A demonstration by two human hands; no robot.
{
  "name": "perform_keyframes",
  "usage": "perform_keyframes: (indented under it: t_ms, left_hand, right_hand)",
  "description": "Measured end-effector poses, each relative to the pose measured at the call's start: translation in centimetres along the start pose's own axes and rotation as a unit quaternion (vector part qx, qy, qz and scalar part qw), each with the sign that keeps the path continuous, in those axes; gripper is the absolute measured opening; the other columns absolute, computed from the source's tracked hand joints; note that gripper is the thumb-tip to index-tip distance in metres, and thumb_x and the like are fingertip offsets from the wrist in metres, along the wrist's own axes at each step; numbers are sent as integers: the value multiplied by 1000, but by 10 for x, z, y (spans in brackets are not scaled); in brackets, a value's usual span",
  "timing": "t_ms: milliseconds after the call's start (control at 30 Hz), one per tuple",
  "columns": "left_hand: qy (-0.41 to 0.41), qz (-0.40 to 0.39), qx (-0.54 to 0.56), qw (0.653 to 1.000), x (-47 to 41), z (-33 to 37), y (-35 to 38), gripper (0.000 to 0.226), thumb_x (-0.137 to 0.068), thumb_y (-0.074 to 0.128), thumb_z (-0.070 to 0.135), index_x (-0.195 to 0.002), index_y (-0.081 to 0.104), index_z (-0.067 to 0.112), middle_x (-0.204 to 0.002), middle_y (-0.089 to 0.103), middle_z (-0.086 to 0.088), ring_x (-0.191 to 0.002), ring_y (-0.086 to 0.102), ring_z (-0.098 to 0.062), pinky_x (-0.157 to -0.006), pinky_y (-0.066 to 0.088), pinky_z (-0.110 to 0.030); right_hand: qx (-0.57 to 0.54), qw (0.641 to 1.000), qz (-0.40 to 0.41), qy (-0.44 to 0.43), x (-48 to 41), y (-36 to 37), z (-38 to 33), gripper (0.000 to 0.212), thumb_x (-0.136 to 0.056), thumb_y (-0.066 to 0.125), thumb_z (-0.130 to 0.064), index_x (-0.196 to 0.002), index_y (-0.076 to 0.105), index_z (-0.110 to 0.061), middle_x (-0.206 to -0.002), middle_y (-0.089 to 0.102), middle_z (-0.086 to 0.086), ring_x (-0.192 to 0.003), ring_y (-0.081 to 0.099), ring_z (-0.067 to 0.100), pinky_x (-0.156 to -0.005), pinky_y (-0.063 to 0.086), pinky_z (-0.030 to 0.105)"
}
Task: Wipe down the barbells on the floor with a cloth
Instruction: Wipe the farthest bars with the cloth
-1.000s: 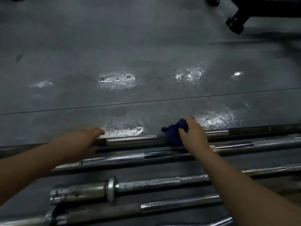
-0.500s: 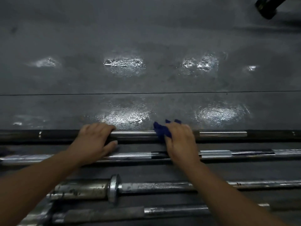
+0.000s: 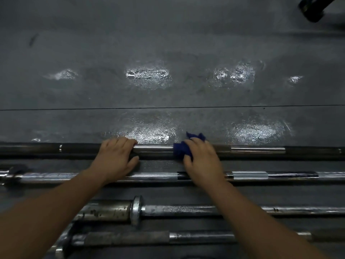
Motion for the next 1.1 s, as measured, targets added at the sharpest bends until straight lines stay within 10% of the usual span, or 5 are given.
perform_keyframes:
  t_ms: [267,500,700,967,1100]
  left_hand:
    - [-6,33,4,999,1,2,6,51,-70,51,42,-117,54,20,-102,59,-4,-96,55,-29,-92,38,-45]
    - [40,-10,9,999,5,-7,3,78,-79,34,55,-147,39,17,-134,56,-8,-123,51,-30,-109,31,-45]
    - [66,-44,22,997,0,-20,6,78,-85,23,67,-154,17,31,-156,35,4,-139,34,-21,-114,21,-44]
    - [36,-3,19,999,-43,-26,-15,79,-89,54,59,-153,20,26,-157,31,1,-141,31,-22,-118,17,-43]
    - [42,43,-1,998,-22,-23,-5,86,-86,55,58,-154,20,19,-156,33,-4,-142,31,-24,-121,15,-45]
  right_hand:
    - [73,987,45,138,5,-28,69,45,-75,49,-4,-117,63,-7,-114,65,15,-97,54,36,-89,47,42]
    - [43,996,-25,-73,6,4,-8,59,-78,54,-6,-137,54,-14,-142,53,7,-114,53,33,-106,39,41]
    - [52,978,77,186,21,-4,52,55,-81,53,1,-135,54,-7,-142,51,13,-119,49,41,-105,40,46]
    - [44,997,-9,-60,-30,9,-39,54,-79,54,-6,-132,53,-15,-133,56,7,-108,52,33,-96,45,41]
    - [56,987,62,135,-33,-13,44,54,-79,51,-1,-131,54,-12,-128,59,13,-108,53,39,-95,46,45]
Point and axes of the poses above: each hand's wrist, its own x-axis away from the middle knuckle, its own y-axis out of the palm, z = x × y, the point moved 3 cm from there along -x, towards the middle knuckle
